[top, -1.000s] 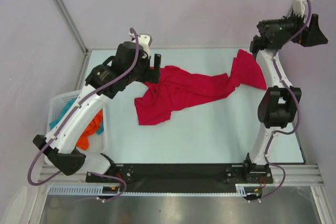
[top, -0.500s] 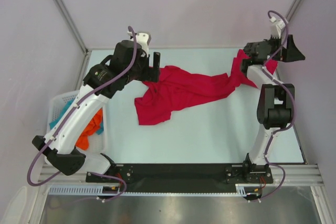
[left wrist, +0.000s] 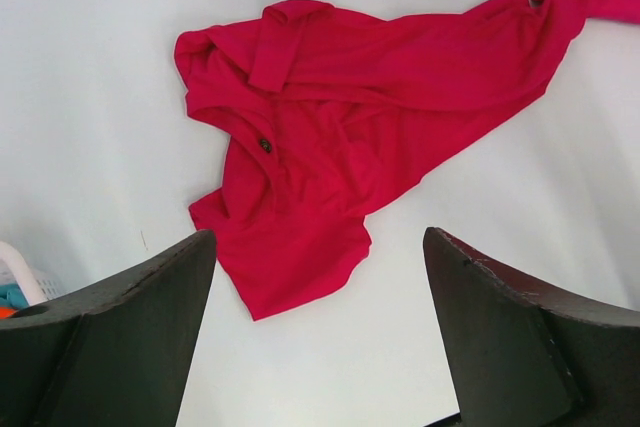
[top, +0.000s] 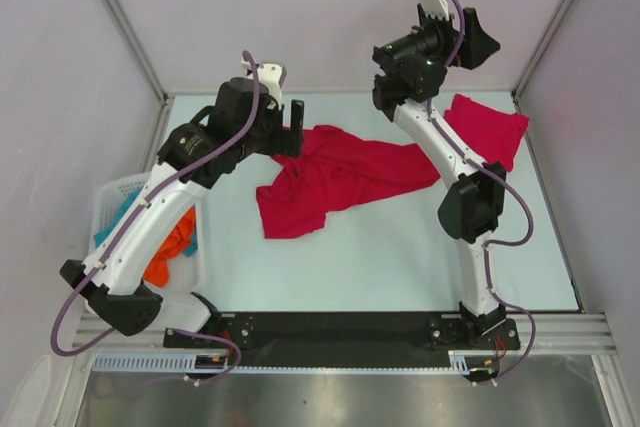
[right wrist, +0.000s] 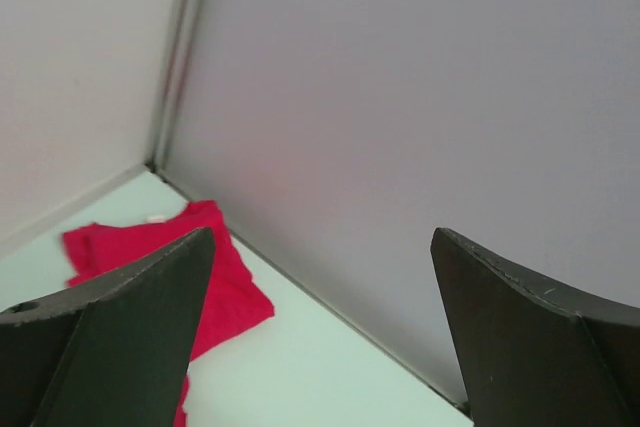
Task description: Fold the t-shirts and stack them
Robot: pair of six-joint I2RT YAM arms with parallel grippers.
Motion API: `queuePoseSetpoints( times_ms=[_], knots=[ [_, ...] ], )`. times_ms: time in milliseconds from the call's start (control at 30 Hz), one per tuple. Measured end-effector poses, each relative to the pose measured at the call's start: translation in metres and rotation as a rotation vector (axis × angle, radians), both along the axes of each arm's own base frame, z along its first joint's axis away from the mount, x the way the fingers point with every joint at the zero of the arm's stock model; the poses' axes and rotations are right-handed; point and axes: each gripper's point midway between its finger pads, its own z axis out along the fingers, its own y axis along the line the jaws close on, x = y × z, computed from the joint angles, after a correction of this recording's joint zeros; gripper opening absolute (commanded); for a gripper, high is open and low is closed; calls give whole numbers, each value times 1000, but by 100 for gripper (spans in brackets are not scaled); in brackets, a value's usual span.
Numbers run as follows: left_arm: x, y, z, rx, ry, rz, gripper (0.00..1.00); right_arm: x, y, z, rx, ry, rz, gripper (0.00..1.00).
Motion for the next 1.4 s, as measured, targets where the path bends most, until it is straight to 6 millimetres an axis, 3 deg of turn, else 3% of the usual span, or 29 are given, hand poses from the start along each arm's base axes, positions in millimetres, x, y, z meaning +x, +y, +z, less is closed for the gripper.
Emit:
queuePoseSetpoints(
  times_ms=[67, 167, 367, 533, 733, 1000, 1133, 1400],
  knots=[
    [0, 2, -2, 2, 3, 4, 90, -9, 14, 22, 15, -42, 41, 96],
    [0, 5, -3, 2, 3, 11, 90, -24, 20, 38, 25, -61, 70, 96],
    [1, 6, -4, -2, 2, 13, 90, -34, 21, 43, 15, -34, 84, 98],
    [2, 4, -5, -7, 2, 8, 90, -49, 48, 55, 62, -92, 174, 98],
    [3, 3, -4, -12, -5, 7, 90, -107, 84, 100, 129, -156, 384, 97],
    [3, 1, -3, -20, -7, 0, 90, -165, 68, 150, 303, -323, 521, 94],
    [3, 1, -4, -20, -6, -1, 90, -185, 80, 164, 365, -351, 624, 93],
    [3, -1, -4, -25, -5, -9, 90, -228, 127, 179, 438, -316, 897, 91]
  ],
)
